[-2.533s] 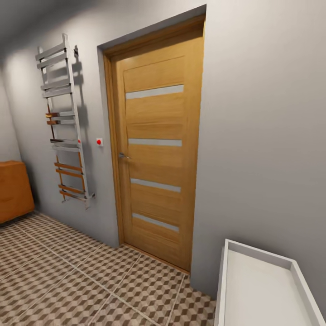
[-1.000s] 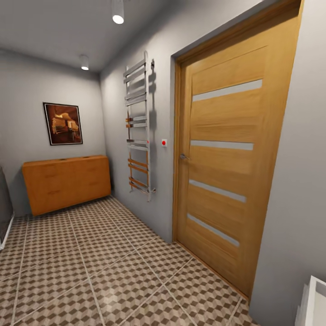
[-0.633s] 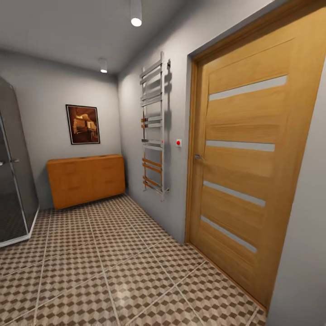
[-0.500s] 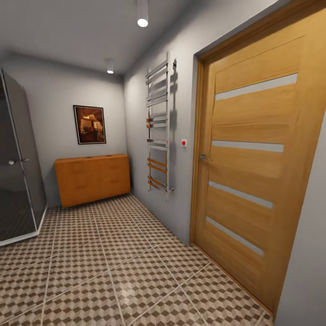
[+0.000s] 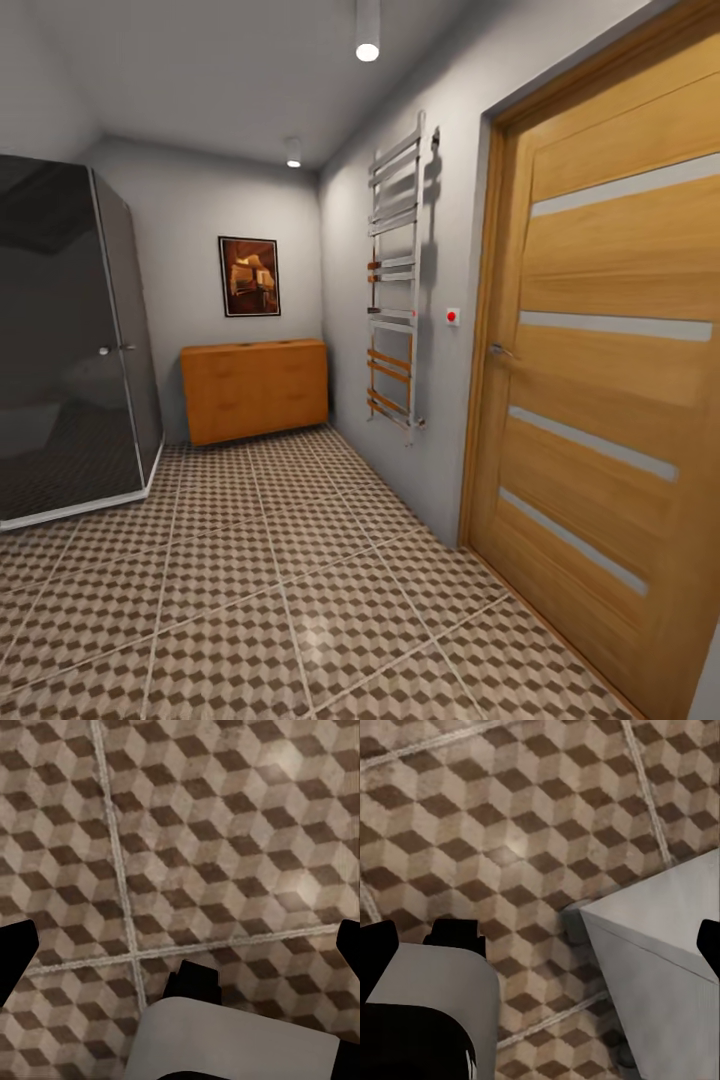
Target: Take the four mousetraps from the cabinet in the bathroom and place them on the bathroom floor. Make sure all four end up on the same floor surface, and ensure that at least two of them are either under or directly next to the same bathroom sink.
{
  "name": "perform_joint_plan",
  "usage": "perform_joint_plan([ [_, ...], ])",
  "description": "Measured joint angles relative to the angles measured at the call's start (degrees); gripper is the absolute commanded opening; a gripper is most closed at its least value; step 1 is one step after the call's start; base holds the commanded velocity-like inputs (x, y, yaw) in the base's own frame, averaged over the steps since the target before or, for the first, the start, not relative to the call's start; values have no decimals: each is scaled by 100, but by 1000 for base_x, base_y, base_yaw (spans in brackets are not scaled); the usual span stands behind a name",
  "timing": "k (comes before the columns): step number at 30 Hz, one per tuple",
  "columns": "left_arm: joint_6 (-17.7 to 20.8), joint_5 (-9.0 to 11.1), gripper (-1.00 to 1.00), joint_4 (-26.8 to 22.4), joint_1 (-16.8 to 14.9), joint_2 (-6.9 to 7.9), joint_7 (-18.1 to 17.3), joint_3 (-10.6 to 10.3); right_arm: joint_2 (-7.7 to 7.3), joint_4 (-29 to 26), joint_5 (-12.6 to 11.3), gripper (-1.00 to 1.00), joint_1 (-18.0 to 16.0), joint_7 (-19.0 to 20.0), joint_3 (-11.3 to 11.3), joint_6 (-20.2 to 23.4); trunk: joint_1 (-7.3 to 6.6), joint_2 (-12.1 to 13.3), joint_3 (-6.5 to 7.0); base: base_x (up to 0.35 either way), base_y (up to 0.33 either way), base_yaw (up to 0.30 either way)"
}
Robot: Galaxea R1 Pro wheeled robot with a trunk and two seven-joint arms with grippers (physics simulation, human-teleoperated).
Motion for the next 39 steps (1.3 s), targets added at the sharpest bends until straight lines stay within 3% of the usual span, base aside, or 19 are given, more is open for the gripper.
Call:
perform_joint_plan([
  [39, -9, -5, 100, -1, 0, -8, 0, 1, 7, 0, 0, 100, 0, -3, 0, -6, 0, 0, 0, 0, 0, 287],
])
